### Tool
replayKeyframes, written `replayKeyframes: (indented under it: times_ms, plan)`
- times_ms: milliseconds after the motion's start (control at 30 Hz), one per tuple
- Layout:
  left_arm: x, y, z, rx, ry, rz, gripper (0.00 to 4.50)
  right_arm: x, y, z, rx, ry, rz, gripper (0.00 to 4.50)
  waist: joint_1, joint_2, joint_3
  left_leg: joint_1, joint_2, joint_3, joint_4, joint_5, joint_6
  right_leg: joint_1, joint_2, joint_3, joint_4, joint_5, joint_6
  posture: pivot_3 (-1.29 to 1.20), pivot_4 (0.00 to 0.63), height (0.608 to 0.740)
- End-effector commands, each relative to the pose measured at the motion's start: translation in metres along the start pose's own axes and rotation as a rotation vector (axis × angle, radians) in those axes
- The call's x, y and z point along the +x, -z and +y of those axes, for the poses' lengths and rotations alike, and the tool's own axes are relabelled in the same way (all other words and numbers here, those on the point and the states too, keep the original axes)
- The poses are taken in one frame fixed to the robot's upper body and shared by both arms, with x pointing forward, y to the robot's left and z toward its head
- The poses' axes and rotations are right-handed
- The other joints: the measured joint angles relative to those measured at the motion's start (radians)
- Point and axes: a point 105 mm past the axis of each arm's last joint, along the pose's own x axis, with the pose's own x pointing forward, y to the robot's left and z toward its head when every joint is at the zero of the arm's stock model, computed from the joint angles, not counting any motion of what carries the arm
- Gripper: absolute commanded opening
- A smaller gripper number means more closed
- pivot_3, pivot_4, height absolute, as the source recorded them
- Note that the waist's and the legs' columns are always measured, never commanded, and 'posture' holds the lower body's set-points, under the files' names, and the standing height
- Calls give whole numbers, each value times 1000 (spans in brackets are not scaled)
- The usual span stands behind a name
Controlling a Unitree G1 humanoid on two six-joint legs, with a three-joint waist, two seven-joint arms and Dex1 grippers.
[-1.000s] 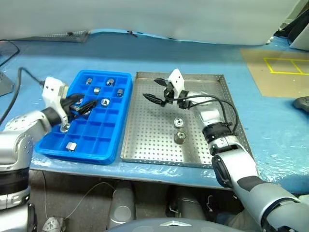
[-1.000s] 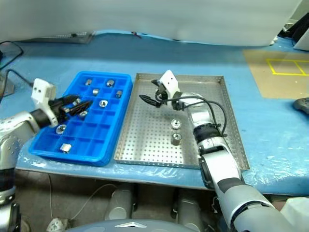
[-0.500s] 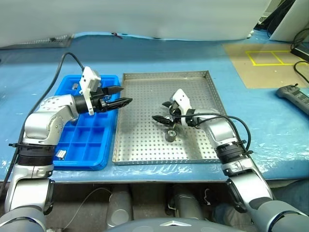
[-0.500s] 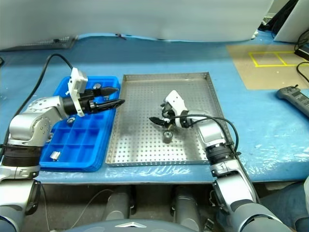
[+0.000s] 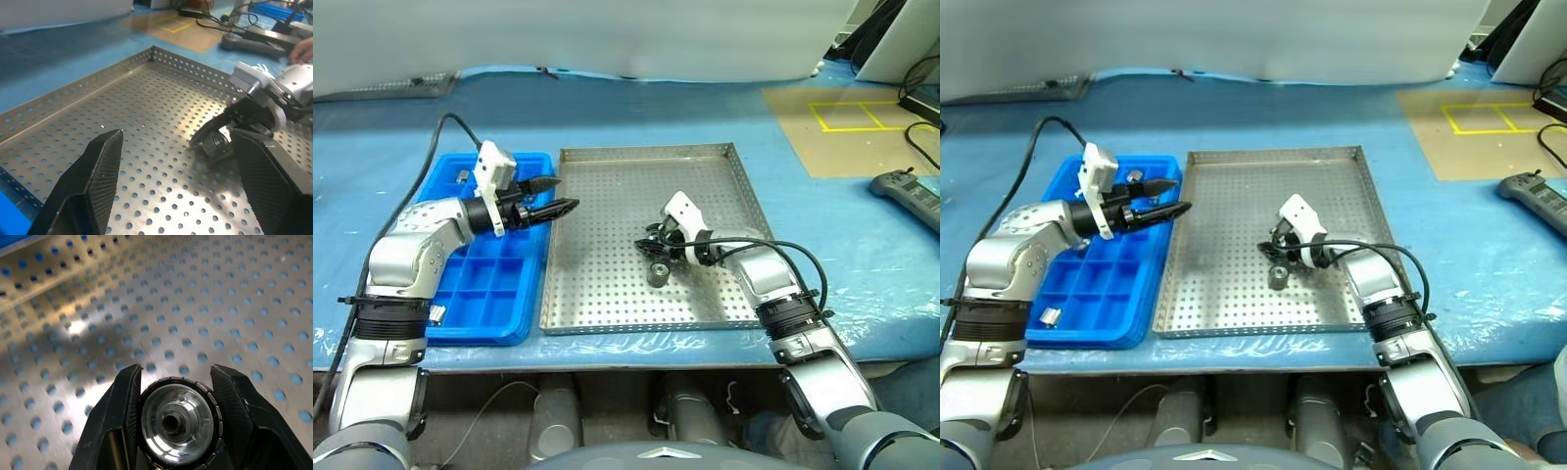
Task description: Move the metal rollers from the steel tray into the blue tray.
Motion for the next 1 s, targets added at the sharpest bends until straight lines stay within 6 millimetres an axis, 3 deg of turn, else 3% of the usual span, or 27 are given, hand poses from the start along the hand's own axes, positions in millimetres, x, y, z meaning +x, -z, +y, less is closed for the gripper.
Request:
replayKeyframes:
  times_ms: [33, 167, 367, 500, 733, 1000]
  plan:
    - [-18, -28, 35, 71, -235, -117, 3682, 6, -51, 8, -17, -59, -185, 1822, -1, 0, 0, 0, 0, 0, 0, 0, 0, 0, 0, 0, 0, 0, 0, 102, 150, 740]
    - [-41, -41, 60, 94, -462, -187, 3682, 31, -72, 26, -57, -137, -213, 1822, 3, 0, 0, 0, 0, 0, 0, 0, 0, 0, 0, 0, 0, 0, 0, 160, 150, 740]
    - [-82, -39, 64, 117, -682, -187, 3682, 74, -111, 54, -110, -206, -266, 1822, 24, 0, 0, -2, 0, -5, -1, 0, 0, -2, 0, -1, -1, -1, -2, 326, 150, 740]
    - [-111, -36, 63, 138, -806, -173, 3682, 94, -127, 76, -132, -267, -286, 1822, 51, 0, 0, -5, 1, -11, -4, 0, 0, -3, -1, -6, 0, -3, -5, 393, 150, 740]
    - [-175, -44, 75, 180, -1101, -180, 3682, 125, -126, 137, -224, -432, -219, 1822, 94, 0, 0, -7, 1, -20, -4, 0, -1, -1, -1, -11, 0, -4, -6, 445, 150, 740]
    - [-190, -43, 69, 185, -1164, -175, 3682, 141, -120, 185, -236, -520, -179, 1822, 138, -1, 0, -7, 1, -23, -4, 0, -2, -1, -1, -12, 1, -4, -6, 515, 150, 740]
